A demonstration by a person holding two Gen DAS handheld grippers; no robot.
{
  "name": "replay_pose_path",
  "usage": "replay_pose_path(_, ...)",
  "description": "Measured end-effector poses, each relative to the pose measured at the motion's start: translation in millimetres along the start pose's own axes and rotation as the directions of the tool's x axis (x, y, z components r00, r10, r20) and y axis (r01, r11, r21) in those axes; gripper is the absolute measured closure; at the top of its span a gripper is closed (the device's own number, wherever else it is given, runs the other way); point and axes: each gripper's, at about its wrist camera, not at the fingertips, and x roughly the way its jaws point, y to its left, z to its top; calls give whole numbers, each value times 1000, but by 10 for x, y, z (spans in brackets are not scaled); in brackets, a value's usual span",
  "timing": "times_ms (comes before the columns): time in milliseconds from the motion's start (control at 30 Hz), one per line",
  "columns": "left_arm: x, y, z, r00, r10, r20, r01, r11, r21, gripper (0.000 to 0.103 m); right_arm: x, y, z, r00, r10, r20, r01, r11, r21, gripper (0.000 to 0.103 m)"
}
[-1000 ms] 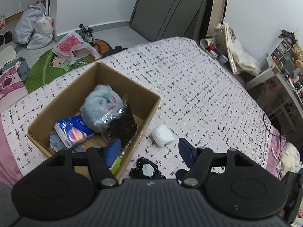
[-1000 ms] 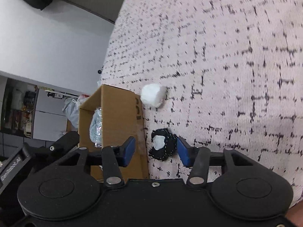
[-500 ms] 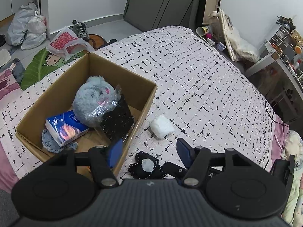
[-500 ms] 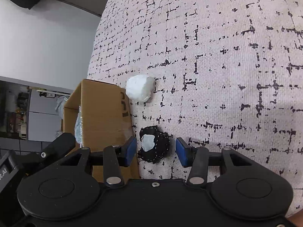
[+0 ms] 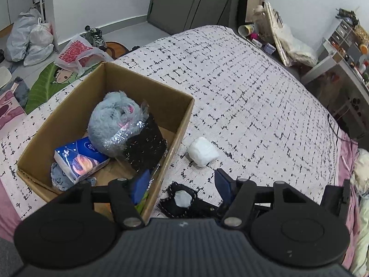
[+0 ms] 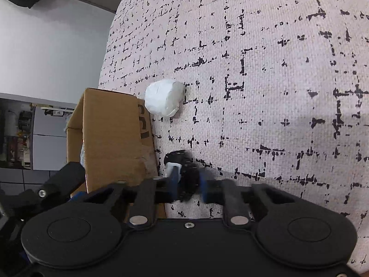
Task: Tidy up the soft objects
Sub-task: 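Move the right tool to the black lace scrunchie and close on it, then close the left tool on the white cloth bundle while the right tool holds the scrunchie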
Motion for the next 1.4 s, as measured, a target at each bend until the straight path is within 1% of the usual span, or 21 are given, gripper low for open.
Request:
replay_pose_path(67, 16, -21, -16, 1000, 0, -5, 0, 1000, 10, 44, -73, 18, 20, 1000, 0, 29, 0, 1000, -8, 96)
replay_pose_path(200, 36, -76, -21, 1000, 25, 1, -25, 999, 23, 44, -230, 42, 44, 996, 6, 87, -6, 1000, 2, 97)
replay_pose_path(367, -25, -143, 3, 999, 32, 34, -33, 999, 26, 46, -337, 14, 71, 993, 16, 119, -19, 999, 29, 97)
replay_pose_path(467, -52, -260, 40, 998, 27, 53, -29, 998, 54, 46, -394, 10, 88, 990, 24, 141, -30, 999, 42, 97)
replay_pose_path(567, 27, -348, 78, 999, 15, 35, -17, 999, 51, 46, -488, -25, 121, 984, 23, 175, -33, 998, 57, 97)
replay_pose_path(667, 96, -425, 95, 999, 6, 32, -8, 999, 49, 46, -566, -96, 162, 977, -2, 214, -16, 997, 80, 97)
replay_pose_path(767, 171, -508, 107, 999, 10, 32, -12, 998, 54, 46, -622, -199, 206, 971, -14, 239, -17, 992, 127, 97)
replay_pose_path(933, 334, -604, 142, 999, 24, 23, -25, 998, 50, 45, -731, -256, 267, 960, -13, 281, -36, 985, 168, 97)
replay_pose_path(1067, 489, -623, 160, 1000, 25, -10, -25, 1000, 13, 45, -776, -339, 305, 954, -38, 297, -24, 979, 203, 96)
replay_pose_path(1233, 685, -679, 153, 998, 62, -28, -62, 998, -5, 45, -780, -367, 327, 952, -39, 303, -31, 974, 223, 96)
replay_pose_path(1333, 802, -682, 144, 995, 92, -45, -93, 995, -25, 45, -785, -379, 358, 947, -56, 318, -20, 973, 230, 96)
replay_pose_path(1400, 866, -675, 138, 994, 94, -50, -96, 995, -32, 44, -790, -399, 375, 941, -72, 331, -12, 969, 245, 96)
